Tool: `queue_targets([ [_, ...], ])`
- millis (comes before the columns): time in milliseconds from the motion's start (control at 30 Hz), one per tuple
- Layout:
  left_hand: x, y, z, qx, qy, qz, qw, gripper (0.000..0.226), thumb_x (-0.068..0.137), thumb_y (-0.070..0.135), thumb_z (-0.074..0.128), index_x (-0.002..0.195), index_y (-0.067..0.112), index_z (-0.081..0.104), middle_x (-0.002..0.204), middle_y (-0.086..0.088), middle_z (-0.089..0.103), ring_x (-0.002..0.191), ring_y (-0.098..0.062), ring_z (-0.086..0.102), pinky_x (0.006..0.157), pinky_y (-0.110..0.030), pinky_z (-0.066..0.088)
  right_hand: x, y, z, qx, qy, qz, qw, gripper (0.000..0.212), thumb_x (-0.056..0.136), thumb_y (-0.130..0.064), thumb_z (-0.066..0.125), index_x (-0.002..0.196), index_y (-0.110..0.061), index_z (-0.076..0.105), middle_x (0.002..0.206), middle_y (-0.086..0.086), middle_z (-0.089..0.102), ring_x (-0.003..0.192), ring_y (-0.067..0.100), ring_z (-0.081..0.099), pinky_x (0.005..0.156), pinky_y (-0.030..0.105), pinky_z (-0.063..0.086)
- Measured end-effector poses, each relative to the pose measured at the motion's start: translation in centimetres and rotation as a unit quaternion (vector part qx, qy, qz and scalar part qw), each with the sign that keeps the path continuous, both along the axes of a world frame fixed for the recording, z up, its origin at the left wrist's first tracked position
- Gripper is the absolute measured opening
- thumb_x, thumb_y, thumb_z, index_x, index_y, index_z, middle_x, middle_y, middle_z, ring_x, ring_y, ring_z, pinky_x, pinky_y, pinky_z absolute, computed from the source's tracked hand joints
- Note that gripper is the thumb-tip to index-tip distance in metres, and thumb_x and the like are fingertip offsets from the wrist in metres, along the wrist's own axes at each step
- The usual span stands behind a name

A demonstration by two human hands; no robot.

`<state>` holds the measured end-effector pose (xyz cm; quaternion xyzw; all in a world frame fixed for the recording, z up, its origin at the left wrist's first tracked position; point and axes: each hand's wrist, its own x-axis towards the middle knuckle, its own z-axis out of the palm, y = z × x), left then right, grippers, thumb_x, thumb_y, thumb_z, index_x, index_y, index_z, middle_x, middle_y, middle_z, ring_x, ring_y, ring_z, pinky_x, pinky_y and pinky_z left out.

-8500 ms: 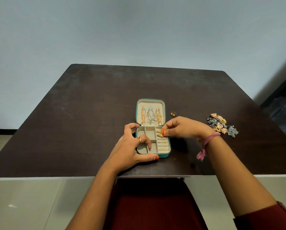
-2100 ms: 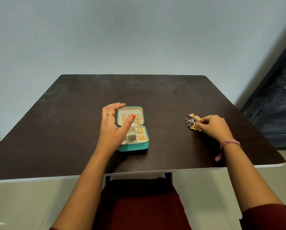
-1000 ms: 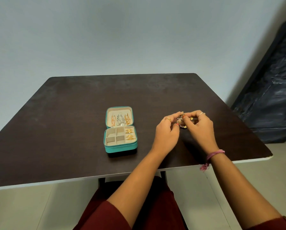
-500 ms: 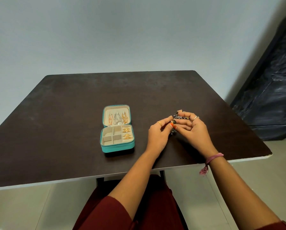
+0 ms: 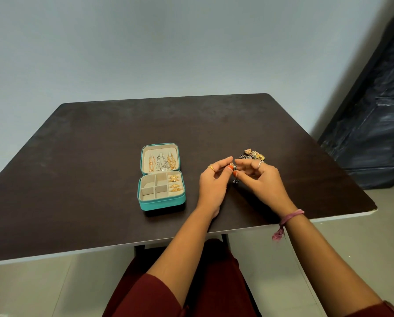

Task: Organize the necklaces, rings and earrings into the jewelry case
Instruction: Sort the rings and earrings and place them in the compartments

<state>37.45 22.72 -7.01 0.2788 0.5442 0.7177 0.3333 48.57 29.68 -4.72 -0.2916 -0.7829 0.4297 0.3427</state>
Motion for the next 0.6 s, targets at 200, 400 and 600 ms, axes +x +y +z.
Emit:
queue_targets([
  [200, 0.0, -0.1, 0.0, -0.007, -0.003, -0.007, 1.0, 0.024, 0.092, 0.01, 0.059, 0.112, 0.018, 0.068, 0.111, -0.002, 0.07, 0.106, -0.014, 0.065, 0.091, -0.03, 0.052, 0.4, -0.1, 0.8, 0.046, -0.035, 0.006, 0.998, 0.02, 0.082, -0.012, 0.072, 0.098, -0.024, 0.069, 0.087, -0.005, 0.071, 0.077, 0.007, 0.065, 0.07, 0.017, 0.053],
  [400, 0.0, -0.1, 0.3, 0.02, -0.087, 0.021, 0.996, 0.022, 0.091, 0.003, 0.057, 0.101, 0.019, 0.069, 0.091, 0.001, 0.07, 0.088, -0.009, 0.065, 0.089, -0.029, 0.052, 1.1, 0.6, 1.0, 0.096, -0.081, 0.028, 0.992, 0.023, 0.081, -0.008, 0.072, 0.1, -0.019, 0.068, 0.084, -0.015, 0.066, 0.074, 0.003, 0.063, 0.069, 0.007, 0.047],
  [600, 0.1, 0.0, 0.5, 0.027, -0.105, 0.034, 0.994, 0.024, 0.092, 0.001, 0.055, 0.099, 0.018, 0.069, 0.087, 0.005, 0.069, 0.08, -0.002, 0.063, 0.08, -0.019, 0.051, 2.2, 3.7, 1.3, 0.044, -0.02, -0.06, 0.997, 0.021, 0.08, -0.009, 0.074, 0.099, -0.016, 0.07, 0.083, -0.001, 0.07, 0.066, 0.001, 0.057, 0.066, 0.012, 0.048],
])
